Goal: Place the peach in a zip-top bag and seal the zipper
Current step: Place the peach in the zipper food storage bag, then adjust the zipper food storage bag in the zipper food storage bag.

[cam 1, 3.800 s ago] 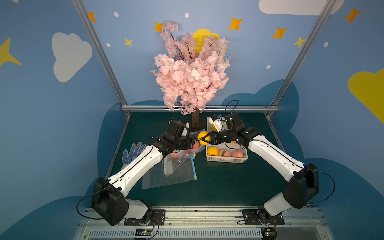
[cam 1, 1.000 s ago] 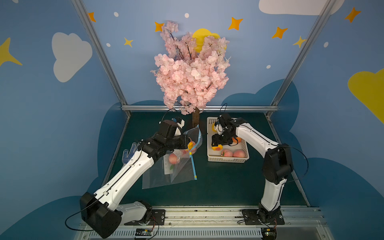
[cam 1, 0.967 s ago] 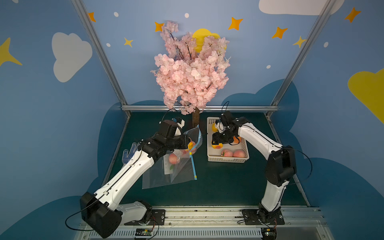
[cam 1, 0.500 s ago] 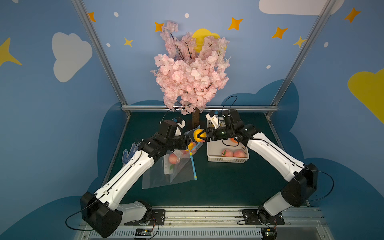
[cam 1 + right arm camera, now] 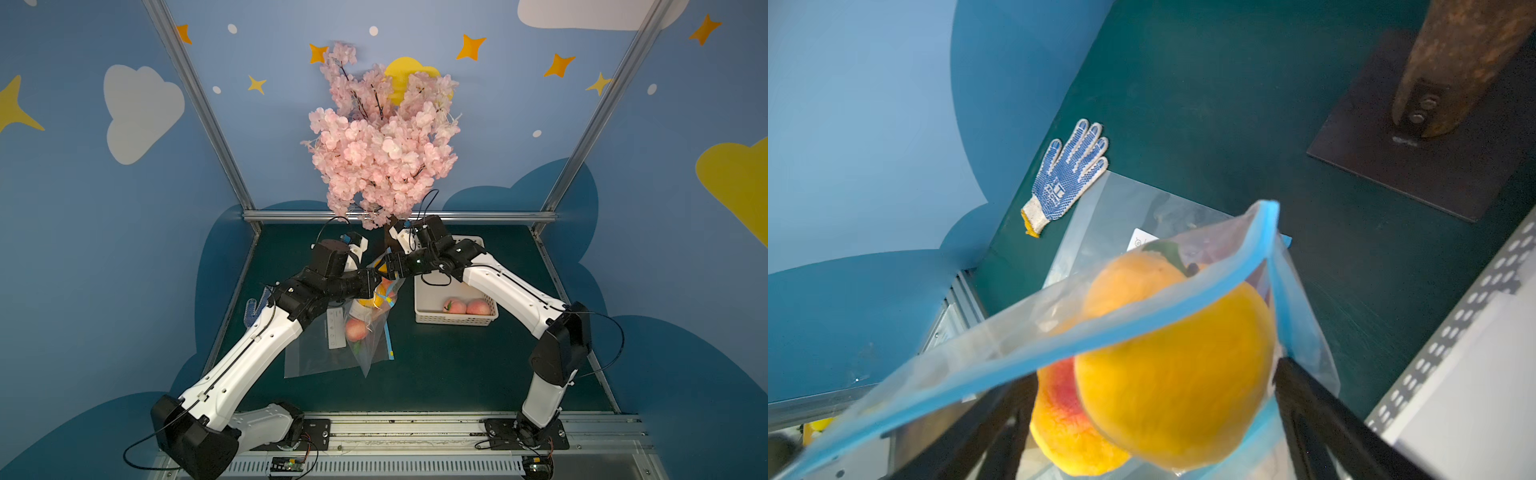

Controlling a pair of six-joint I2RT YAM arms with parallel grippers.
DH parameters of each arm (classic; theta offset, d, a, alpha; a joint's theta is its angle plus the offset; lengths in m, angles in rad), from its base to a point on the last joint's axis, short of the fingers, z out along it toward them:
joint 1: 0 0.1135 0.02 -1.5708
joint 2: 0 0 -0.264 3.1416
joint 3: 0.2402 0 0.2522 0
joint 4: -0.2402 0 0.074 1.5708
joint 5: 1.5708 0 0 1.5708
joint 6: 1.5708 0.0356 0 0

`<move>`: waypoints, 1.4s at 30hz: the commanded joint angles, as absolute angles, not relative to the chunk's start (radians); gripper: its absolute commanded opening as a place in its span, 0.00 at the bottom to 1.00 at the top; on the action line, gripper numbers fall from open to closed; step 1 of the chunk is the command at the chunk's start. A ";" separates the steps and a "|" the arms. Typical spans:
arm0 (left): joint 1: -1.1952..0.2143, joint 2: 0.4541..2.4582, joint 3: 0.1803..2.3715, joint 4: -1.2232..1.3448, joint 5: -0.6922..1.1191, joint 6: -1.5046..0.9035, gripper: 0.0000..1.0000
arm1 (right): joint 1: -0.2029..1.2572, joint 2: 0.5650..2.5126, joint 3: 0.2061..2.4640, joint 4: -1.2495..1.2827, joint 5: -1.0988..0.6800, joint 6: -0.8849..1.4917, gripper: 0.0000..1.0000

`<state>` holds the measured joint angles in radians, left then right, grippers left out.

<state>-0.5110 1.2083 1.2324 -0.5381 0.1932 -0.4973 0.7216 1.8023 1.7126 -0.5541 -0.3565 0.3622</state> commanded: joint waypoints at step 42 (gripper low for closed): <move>-0.298 1.198 1.280 -0.682 0.741 0.672 0.03 | 0.477 1.424 1.338 -0.563 -0.745 -0.791 0.54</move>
